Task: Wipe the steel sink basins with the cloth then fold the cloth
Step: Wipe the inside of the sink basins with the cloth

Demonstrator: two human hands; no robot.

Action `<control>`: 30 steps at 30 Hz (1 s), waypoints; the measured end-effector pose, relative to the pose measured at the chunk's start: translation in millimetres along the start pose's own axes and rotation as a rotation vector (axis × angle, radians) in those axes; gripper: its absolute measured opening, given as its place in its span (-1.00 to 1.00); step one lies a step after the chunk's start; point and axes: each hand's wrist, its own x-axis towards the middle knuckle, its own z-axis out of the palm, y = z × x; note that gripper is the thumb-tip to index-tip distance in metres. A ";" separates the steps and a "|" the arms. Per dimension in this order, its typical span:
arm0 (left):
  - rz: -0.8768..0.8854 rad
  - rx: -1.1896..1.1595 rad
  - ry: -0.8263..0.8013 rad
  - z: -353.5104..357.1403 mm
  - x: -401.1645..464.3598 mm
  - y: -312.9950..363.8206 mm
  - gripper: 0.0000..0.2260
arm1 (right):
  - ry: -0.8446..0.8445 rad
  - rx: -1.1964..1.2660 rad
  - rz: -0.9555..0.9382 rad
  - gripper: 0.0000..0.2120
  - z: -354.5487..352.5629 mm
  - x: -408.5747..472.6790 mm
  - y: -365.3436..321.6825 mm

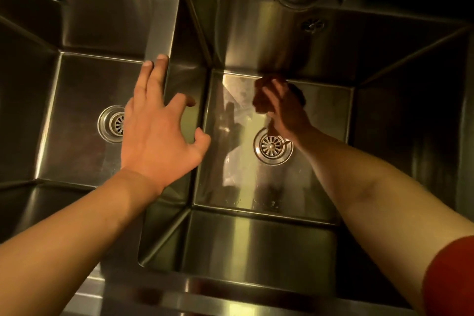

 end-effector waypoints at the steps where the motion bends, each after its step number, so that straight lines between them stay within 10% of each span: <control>1: -0.001 -0.004 0.002 -0.4 0.0 0.6 -0.62 | 0.005 0.022 0.067 -0.31 -1.4 -10.2 22.0; 9: 0.014 -0.003 0.021 -1.4 -0.1 1.0 -0.58 | 0.082 -0.123 0.261 -0.32 7.8 -132.0 76.7; 21: 0.021 -0.004 0.024 0.4 1.1 -1.6 -0.57 | -0.419 -0.177 -0.437 -0.22 49.1 -205.4 -8.7; 24: 0.021 -0.005 0.019 0.1 1.4 -1.8 -0.57 | -0.439 -0.152 -0.545 -0.08 61.1 -178.2 -46.9; 30: 0.009 0.000 0.004 -1.5 1.1 -0.9 -0.61 | -0.257 -0.099 -0.426 -0.46 93.7 -121.4 -121.4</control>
